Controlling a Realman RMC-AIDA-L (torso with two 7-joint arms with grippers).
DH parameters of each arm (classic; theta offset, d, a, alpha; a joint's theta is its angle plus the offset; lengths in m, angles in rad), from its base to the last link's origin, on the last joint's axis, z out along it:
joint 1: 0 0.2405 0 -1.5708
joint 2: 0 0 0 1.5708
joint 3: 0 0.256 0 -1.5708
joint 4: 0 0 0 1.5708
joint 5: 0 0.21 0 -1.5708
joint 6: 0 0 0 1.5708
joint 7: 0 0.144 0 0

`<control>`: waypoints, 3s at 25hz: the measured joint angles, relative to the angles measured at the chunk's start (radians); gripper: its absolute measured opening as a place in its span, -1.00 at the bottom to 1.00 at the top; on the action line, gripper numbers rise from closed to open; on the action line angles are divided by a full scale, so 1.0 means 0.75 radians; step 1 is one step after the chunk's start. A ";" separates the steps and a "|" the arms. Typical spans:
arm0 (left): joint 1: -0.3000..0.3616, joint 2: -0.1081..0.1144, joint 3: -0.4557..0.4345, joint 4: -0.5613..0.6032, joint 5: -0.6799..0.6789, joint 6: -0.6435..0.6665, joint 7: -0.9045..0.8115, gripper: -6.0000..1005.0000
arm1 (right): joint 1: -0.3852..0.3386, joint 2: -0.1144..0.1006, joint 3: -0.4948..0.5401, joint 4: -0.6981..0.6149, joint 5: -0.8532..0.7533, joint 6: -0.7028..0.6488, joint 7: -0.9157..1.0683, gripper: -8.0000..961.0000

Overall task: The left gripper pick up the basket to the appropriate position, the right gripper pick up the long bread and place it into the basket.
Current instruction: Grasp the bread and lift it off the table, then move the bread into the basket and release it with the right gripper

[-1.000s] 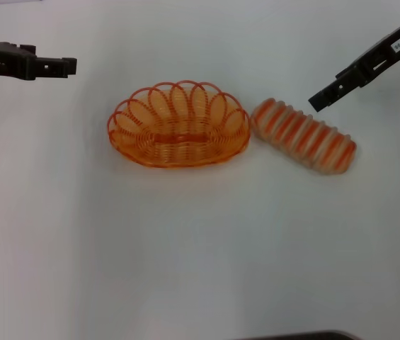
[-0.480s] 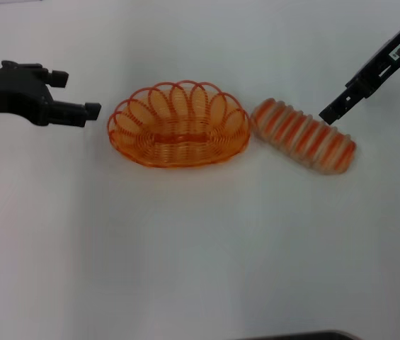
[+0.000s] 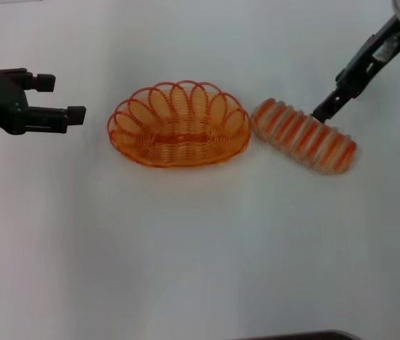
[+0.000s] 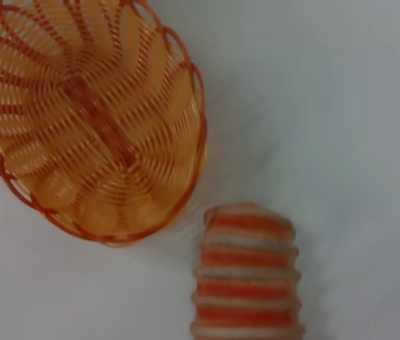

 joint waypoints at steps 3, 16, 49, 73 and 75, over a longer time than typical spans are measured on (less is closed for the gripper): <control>0.010 -0.004 0.001 -0.001 -0.007 0.000 0.008 0.76 | 0.015 0.012 -0.019 0.009 0.000 0.020 0.012 0.95; 0.034 -0.017 -0.008 -0.004 -0.014 -0.008 0.033 0.76 | 0.025 0.059 -0.130 0.068 -0.003 0.099 0.127 0.95; 0.036 -0.031 -0.003 -0.023 -0.014 -0.015 0.067 0.76 | 0.033 0.067 -0.253 0.276 -0.005 0.274 0.181 0.95; 0.034 -0.029 -0.006 -0.024 -0.026 -0.025 0.067 0.76 | -0.013 0.051 -0.246 0.051 -0.015 0.038 0.208 0.40; 0.032 -0.026 -0.003 -0.023 -0.026 -0.025 0.067 0.76 | -0.011 0.037 -0.241 0.017 -0.012 -0.050 0.209 0.37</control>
